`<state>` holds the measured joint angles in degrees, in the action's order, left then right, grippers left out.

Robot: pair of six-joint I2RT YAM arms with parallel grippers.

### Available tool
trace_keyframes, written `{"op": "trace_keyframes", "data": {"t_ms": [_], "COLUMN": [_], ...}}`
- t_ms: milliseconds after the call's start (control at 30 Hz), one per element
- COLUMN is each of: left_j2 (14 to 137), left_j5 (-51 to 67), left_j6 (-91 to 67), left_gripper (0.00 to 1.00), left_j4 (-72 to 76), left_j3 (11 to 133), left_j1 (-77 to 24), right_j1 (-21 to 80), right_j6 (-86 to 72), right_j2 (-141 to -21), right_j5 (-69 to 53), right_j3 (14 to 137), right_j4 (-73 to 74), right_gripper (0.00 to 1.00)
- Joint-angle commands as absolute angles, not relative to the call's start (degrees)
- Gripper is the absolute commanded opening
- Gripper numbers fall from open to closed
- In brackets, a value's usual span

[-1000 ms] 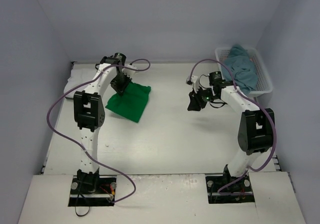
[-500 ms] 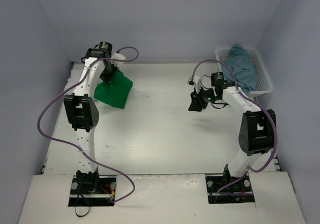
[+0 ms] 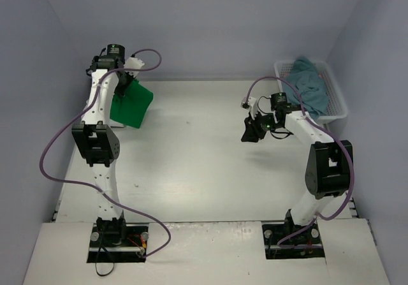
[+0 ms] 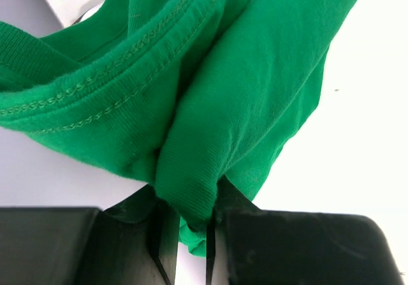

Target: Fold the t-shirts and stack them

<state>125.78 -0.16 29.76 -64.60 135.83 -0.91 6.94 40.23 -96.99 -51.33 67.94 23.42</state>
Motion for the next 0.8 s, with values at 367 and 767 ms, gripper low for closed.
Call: {"op": "trace_keyframes", "data": {"t_ms": [367,767], "left_j2": [120.58,124.1], "left_j5": [0.0,4.92], "left_j6": [31.99,31.46], "left_gripper": [0.0,0.0], "left_j4": [-64.42,-64.16], "left_j3": [139.65,141.76], "left_j1": [7.9,13.88], "right_j1": [5.63,5.19], "right_j6": [40.34,40.43], "right_j2": [-94.31,-95.54], "right_j5": [-53.7,-53.96], "right_j3": [67.68,67.33], "right_j4": [23.2,23.03], "right_gripper": [0.27,0.27]}}
